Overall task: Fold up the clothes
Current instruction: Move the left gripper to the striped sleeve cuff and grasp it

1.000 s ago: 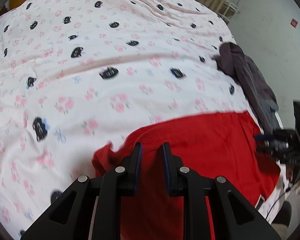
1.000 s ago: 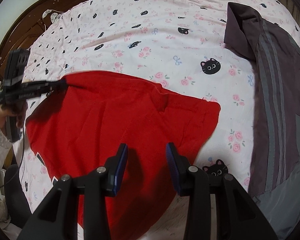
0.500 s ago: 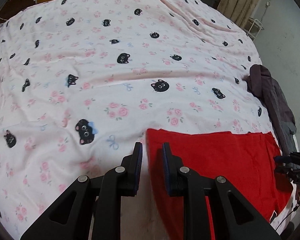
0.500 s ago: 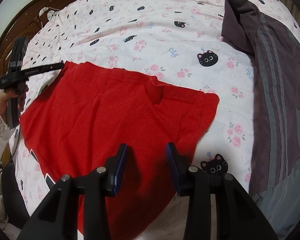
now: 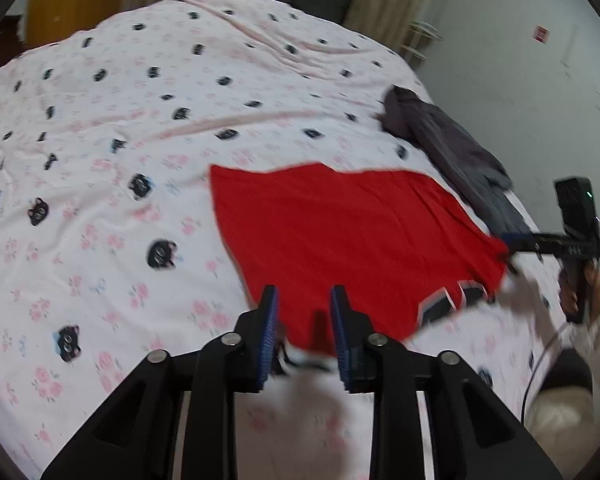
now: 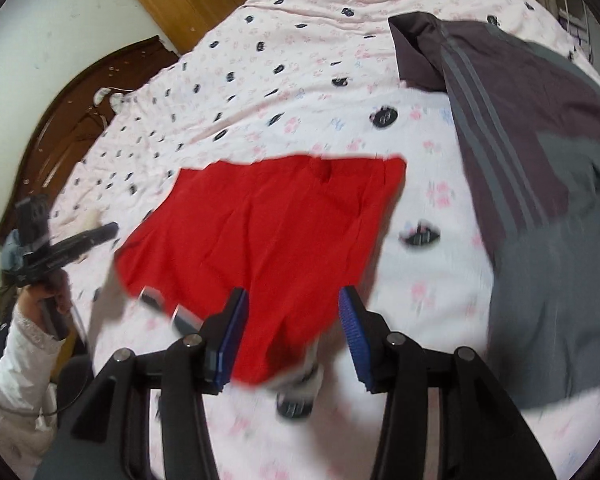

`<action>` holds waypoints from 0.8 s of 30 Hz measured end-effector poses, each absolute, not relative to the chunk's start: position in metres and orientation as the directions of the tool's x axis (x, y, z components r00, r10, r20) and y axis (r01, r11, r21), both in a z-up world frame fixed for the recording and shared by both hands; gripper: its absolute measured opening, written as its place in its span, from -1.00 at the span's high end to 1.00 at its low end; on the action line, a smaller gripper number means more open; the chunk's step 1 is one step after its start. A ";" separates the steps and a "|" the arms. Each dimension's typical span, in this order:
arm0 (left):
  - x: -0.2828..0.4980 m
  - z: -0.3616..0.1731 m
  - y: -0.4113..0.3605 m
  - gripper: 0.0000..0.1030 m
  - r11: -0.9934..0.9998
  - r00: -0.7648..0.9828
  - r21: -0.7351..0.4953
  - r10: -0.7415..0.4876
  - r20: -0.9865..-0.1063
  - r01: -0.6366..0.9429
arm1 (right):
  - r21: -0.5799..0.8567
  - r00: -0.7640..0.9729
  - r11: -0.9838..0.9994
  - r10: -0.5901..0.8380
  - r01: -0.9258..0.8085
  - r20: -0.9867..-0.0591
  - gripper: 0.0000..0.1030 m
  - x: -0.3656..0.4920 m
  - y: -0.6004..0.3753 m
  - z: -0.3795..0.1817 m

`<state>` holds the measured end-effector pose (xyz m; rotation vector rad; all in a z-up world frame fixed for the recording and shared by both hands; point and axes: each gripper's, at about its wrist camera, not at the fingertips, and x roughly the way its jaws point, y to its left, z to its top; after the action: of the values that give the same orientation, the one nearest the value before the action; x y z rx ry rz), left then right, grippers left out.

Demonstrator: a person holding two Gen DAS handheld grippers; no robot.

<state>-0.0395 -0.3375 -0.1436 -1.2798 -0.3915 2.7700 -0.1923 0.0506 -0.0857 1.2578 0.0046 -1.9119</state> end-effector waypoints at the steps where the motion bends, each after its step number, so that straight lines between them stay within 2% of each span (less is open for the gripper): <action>1: -0.033 -0.147 -0.335 0.43 -0.967 -0.644 -0.253 0.177 -0.744 0.027 | 0.414 -0.143 -0.648 -0.629 0.639 -0.764 0.06 -0.185 0.057 -0.088; 10: -0.007 -0.172 -0.328 0.41 -0.973 -0.611 -0.228 0.206 -0.764 -0.043 | 0.380 -0.062 -0.605 -0.582 0.700 -0.811 0.06 -0.153 0.070 -0.116; 24: -0.021 -0.175 -0.323 0.40 -0.978 -0.615 -0.138 0.206 -0.761 -0.157 | 0.343 -0.064 -0.588 -0.561 0.732 -0.825 0.06 -0.161 0.069 -0.123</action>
<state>-0.0210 -0.3235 -0.1750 -1.2620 -0.0844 2.6533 -0.1609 0.0686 -0.1231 1.2840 0.2040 -1.7952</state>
